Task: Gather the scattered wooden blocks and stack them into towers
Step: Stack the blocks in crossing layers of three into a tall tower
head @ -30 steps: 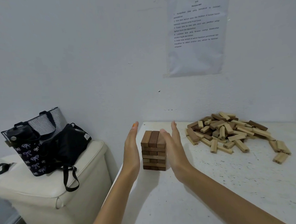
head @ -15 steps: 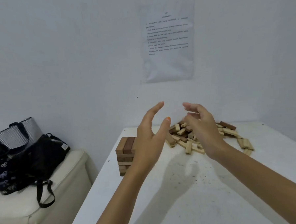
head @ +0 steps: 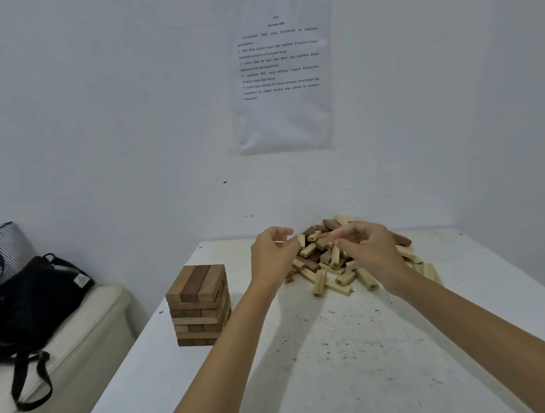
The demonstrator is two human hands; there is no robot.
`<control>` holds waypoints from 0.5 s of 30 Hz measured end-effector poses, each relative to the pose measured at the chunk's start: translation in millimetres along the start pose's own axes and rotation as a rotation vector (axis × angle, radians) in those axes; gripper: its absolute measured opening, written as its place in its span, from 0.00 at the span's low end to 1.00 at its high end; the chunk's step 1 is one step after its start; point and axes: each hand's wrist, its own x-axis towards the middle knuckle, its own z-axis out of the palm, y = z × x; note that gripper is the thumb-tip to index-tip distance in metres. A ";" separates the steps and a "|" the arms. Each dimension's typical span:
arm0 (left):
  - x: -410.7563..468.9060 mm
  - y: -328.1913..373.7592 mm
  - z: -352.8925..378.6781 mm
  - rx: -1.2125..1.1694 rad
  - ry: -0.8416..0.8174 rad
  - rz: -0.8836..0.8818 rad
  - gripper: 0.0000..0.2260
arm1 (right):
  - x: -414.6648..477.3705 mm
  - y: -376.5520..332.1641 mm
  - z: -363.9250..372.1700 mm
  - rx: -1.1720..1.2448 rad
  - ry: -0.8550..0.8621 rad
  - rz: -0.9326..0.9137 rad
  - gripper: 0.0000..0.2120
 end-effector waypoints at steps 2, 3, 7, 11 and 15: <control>8.0 -6.1 4.7 0.028 0.005 -0.001 0.11 | 7.7 12.4 2.9 -0.031 -0.017 -0.003 0.05; 11.9 -9.2 6.8 0.045 0.009 -0.003 0.12 | 11.2 17.6 4.9 -0.051 -0.024 -0.015 0.04; 28.3 -19.3 13.0 0.127 0.022 -0.016 0.13 | 26.5 32.5 12.7 -0.175 -0.097 -0.046 0.05; 46.0 -25.7 14.3 0.175 -0.051 -0.074 0.18 | 41.2 39.0 15.8 -0.422 -0.218 -0.085 0.11; 54.5 -41.3 16.7 0.286 -0.062 -0.089 0.19 | 51.6 47.9 19.0 -0.566 -0.233 -0.140 0.11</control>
